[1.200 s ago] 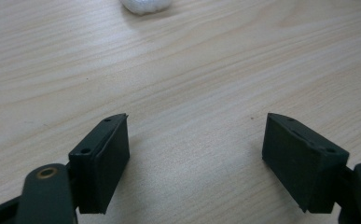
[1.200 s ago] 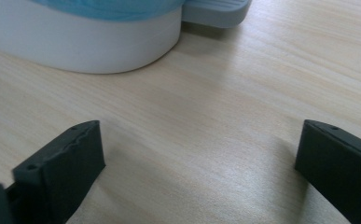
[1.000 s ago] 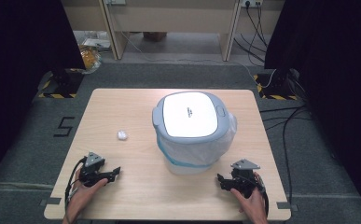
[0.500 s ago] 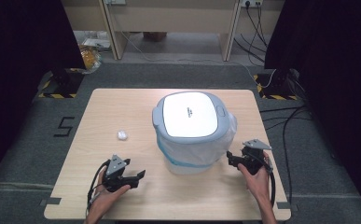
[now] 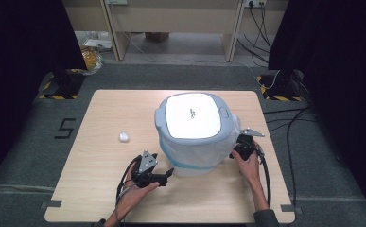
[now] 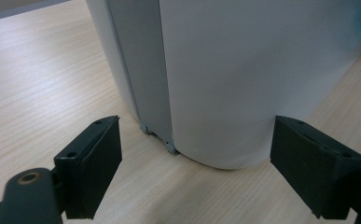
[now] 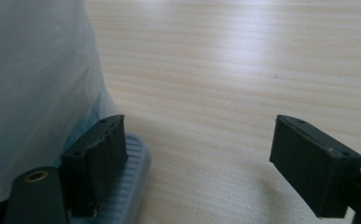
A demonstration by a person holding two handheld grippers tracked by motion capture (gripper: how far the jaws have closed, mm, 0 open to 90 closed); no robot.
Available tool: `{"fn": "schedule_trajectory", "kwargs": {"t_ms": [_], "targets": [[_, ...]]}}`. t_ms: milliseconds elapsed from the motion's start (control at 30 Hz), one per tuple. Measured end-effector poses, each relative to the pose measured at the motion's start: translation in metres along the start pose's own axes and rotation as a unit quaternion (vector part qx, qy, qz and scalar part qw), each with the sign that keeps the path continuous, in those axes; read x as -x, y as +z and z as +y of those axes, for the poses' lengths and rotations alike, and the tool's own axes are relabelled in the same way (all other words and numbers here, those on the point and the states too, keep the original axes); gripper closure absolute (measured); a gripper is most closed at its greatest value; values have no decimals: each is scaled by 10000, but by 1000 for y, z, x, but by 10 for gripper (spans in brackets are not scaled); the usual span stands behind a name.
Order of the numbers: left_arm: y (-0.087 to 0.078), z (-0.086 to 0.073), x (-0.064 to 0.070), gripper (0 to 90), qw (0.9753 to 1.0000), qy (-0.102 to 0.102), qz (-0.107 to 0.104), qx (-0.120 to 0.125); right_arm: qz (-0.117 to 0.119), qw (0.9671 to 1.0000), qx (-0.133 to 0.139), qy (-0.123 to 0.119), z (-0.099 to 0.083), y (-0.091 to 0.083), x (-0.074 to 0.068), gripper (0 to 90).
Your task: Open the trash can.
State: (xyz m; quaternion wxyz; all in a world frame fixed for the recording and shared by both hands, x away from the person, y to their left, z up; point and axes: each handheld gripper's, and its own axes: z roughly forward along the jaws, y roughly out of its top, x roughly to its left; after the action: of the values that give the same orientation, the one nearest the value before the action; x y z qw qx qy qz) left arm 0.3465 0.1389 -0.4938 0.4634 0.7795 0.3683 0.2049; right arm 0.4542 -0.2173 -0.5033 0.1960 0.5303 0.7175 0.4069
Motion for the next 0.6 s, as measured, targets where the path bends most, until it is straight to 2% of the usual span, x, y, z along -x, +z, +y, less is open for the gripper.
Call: {"fn": "schedule_trajectory", "kwargs": {"t_ms": [100,200,233,333,367,400,433,467,500,533,600], "targets": [[1,0,-2,147,10000,-17,-7,-16,-78,10000,-32,-15,0,0,-2,193],[2,1,-5,148,9999,-30,139,24,-120,9996,-100,242,-2,-2,-1,194],[2,1,-5,149,9999,-30,139,24,-120,9996,-100,242,-2,-2,-1,194],[8,5,-17,150,9995,-122,289,33,-385,9990,-135,197,-6,-10,-6,197],[8,5,-17,151,9995,-122,289,33,-385,9990,-135,197,-6,-10,-6,197],[13,6,-28,155,9989,-259,385,55,-558,9982,-158,130,-10,-18,-11,200],[13,6,-28,167,9989,-259,385,55,-558,9982,-158,130,-10,-18,-11,200],[18,8,-38,181,9978,-464,465,103,-622,9976,-136,258,-17,-25,-16,200],[18,8,-38,186,9978,-464,465,103,-622,9976,-136,258,-17,-25,-16,200],[25,11,-48,191,9969,-581,521,93,-551,9976,-133,402,-26,-33,-20,199],[29,12,-53,196,9966,-619,535,47,-484,9976,-159,479,-29,-37,-22,198]]}}
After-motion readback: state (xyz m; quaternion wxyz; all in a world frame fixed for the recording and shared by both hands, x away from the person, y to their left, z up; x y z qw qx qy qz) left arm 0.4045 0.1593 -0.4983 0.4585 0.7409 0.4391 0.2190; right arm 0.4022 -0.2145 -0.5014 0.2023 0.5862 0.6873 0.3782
